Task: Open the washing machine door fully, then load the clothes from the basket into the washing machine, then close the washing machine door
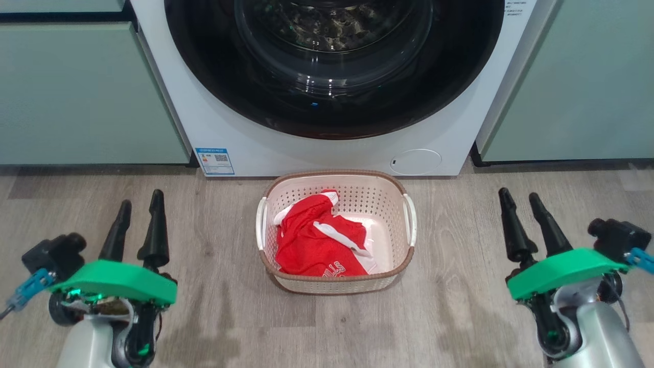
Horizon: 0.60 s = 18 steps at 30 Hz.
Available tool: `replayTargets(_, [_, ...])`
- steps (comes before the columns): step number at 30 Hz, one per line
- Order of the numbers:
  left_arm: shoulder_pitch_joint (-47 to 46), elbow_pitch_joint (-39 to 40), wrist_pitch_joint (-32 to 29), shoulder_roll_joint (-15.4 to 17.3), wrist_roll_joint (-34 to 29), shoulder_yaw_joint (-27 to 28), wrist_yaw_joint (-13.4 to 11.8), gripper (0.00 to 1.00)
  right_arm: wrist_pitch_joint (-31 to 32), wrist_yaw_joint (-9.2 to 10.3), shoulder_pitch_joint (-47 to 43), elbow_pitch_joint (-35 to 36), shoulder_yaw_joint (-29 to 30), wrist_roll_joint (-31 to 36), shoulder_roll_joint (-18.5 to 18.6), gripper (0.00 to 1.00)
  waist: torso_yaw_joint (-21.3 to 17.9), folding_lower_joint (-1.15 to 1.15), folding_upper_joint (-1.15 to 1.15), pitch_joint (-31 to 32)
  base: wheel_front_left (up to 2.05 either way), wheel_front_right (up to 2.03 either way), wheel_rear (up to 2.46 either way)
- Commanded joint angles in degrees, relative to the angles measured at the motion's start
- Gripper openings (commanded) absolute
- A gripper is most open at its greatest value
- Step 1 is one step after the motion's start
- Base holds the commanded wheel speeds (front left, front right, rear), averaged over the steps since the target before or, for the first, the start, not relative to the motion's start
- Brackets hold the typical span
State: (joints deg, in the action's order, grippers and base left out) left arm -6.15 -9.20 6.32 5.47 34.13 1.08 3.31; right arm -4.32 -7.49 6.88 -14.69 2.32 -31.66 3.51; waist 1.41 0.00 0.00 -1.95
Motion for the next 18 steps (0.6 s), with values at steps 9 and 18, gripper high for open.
replayTargets(9, [-3.25,1.8,2.24,2.44,-8.36,-0.7,-1.98,1.0,-1.94,0.0,3.55,0.4,-1.14,8.24,-0.26,1.0,0.14,0.0,0.0,-0.34,0.0,0.0,0.0])
replayTargets(18, [-3.0,0.03,3.75,2.24,-11.97,-0.88,-2.29,1.0,-3.51,0.0,3.96,-0.32,-0.85,13.99,-0.56,1.0,0.3,0.0,0.0,-0.27,0.0,0.0,0.0])
